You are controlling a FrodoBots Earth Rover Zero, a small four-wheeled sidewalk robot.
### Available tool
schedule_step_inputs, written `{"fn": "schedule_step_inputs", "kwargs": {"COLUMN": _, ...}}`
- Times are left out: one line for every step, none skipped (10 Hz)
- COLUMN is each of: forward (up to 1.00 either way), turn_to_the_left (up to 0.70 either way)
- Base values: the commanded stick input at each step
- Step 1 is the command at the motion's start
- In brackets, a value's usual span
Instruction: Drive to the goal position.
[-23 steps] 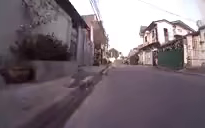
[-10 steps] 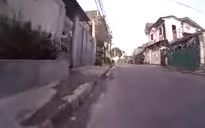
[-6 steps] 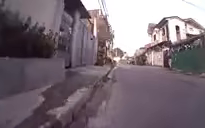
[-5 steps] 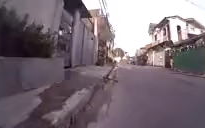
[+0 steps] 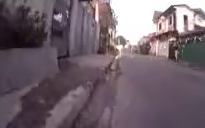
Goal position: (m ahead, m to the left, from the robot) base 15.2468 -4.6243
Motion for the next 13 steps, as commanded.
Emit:
{"fn": "schedule_step_inputs", "kwargs": {"forward": -1.0, "turn_to_the_left": 0.0}}
{"fn": "schedule_step_inputs", "kwargs": {"forward": -1.0, "turn_to_the_left": 0.0}}
{"fn": "schedule_step_inputs", "kwargs": {"forward": -1.0, "turn_to_the_left": 0.0}}
{"fn": "schedule_step_inputs", "kwargs": {"forward": -1.0, "turn_to_the_left": 0.0}}
{"fn": "schedule_step_inputs", "kwargs": {"forward": -1.0, "turn_to_the_left": 0.0}}
{"fn": "schedule_step_inputs", "kwargs": {"forward": -1.0, "turn_to_the_left": 0.0}}
{"fn": "schedule_step_inputs", "kwargs": {"forward": -1.0, "turn_to_the_left": 0.0}}
{"fn": "schedule_step_inputs", "kwargs": {"forward": -1.0, "turn_to_the_left": 0.0}}
{"fn": "schedule_step_inputs", "kwargs": {"forward": -1.0, "turn_to_the_left": 0.0}}
{"fn": "schedule_step_inputs", "kwargs": {"forward": -1.0, "turn_to_the_left": 0.0}}
{"fn": "schedule_step_inputs", "kwargs": {"forward": 0.0, "turn_to_the_left": 0.0}}
{"fn": "schedule_step_inputs", "kwargs": {"forward": 0.0, "turn_to_the_left": 0.0}}
{"fn": "schedule_step_inputs", "kwargs": {"forward": 0.0, "turn_to_the_left": 0.0}}
